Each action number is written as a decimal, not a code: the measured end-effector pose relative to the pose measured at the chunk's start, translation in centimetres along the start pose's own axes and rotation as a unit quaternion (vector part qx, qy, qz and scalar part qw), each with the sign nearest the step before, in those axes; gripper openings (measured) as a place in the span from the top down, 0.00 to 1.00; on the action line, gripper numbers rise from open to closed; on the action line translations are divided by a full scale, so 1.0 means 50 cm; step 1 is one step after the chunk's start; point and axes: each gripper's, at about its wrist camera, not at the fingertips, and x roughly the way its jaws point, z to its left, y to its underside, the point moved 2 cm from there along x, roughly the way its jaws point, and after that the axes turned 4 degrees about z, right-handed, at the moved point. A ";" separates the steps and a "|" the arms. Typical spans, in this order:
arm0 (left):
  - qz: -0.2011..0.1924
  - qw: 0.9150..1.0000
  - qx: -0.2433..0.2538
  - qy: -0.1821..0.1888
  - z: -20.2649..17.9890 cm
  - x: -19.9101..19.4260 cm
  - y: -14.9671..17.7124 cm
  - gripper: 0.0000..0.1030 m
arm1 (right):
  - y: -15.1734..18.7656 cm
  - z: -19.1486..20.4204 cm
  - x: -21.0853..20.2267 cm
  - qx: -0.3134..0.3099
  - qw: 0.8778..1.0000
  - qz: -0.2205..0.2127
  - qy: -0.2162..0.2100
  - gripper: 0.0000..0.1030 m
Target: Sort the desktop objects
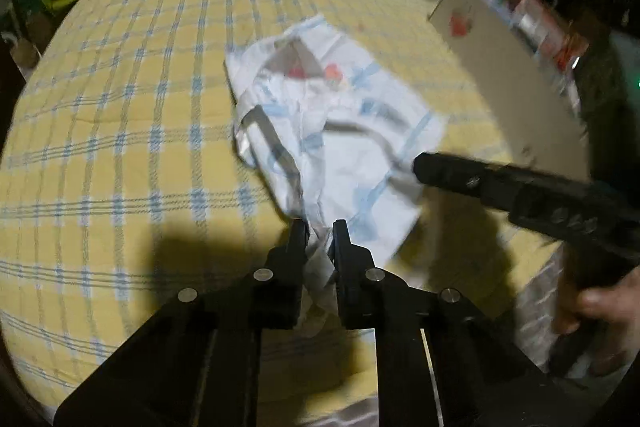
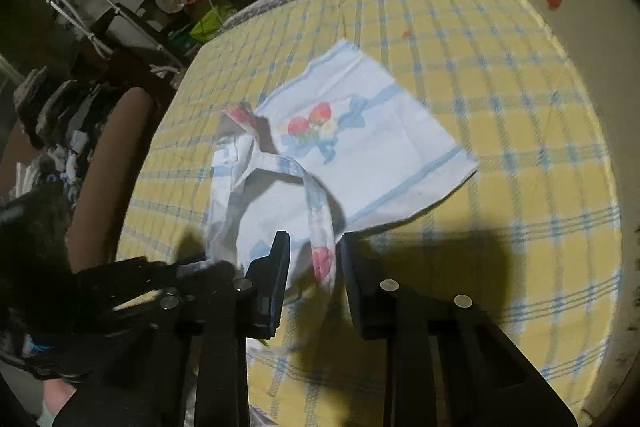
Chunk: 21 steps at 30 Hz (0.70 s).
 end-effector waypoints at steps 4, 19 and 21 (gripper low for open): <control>-0.029 0.999 -0.011 0.042 -0.010 -0.036 -0.017 0.88 | -0.017 -0.001 -0.036 -0.014 0.999 -0.030 0.028 0.78; -0.075 0.987 -0.038 0.134 -0.095 -0.005 -0.186 0.88 | -0.032 -0.046 -0.092 0.009 0.997 -0.057 0.053 0.75; -0.068 0.989 -0.043 0.127 -0.105 0.034 -0.213 0.77 | -0.031 -0.056 -0.091 0.007 0.996 -0.054 0.068 0.75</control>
